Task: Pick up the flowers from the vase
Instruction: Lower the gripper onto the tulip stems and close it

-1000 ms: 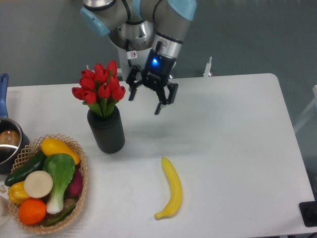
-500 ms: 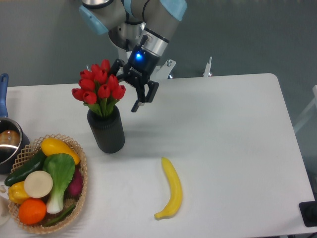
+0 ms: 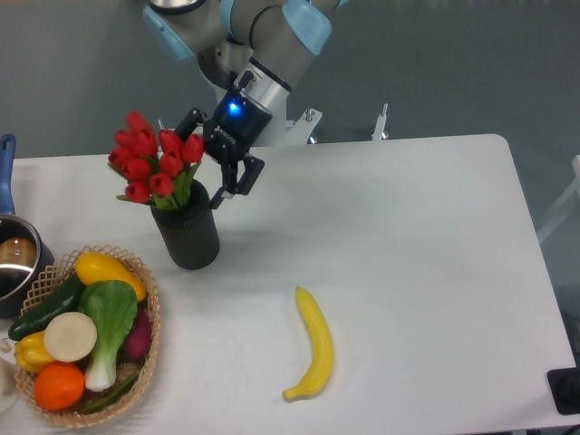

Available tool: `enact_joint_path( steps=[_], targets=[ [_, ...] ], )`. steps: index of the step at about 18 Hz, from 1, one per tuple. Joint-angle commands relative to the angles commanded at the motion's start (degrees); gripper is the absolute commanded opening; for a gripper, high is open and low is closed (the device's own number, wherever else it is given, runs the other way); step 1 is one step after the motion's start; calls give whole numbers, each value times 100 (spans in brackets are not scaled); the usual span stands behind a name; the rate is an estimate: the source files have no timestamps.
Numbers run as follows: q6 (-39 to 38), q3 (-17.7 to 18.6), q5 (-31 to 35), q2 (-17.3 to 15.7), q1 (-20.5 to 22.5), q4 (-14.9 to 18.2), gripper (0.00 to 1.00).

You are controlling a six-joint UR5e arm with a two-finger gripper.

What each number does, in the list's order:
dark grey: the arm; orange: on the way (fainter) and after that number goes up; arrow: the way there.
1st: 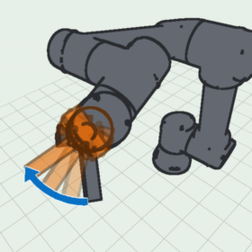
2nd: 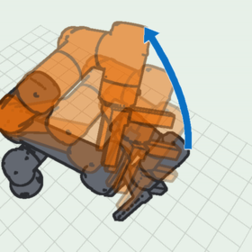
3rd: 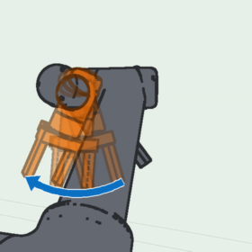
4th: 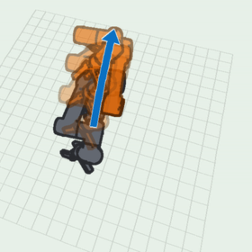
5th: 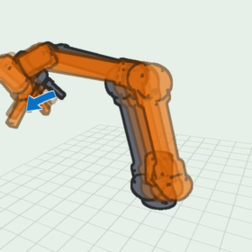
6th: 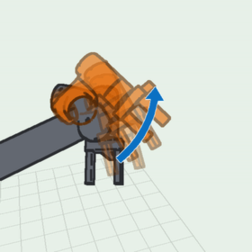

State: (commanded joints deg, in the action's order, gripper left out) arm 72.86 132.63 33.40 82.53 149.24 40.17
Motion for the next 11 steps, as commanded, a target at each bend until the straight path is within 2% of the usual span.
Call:
enact_joint_path(
  steps=[1,2,3,4,5,11],
  targets=[
    [131,-9,0,17,0,9,89],
    [306,17,0,26,9,17,72],
    [456,44,-9,26,9,26,49],
    [536,61,0,26,9,35,20],
    [563,105,9,26,9,35,0],
    [616,176,18,-123,26,26,0]
  ],
)
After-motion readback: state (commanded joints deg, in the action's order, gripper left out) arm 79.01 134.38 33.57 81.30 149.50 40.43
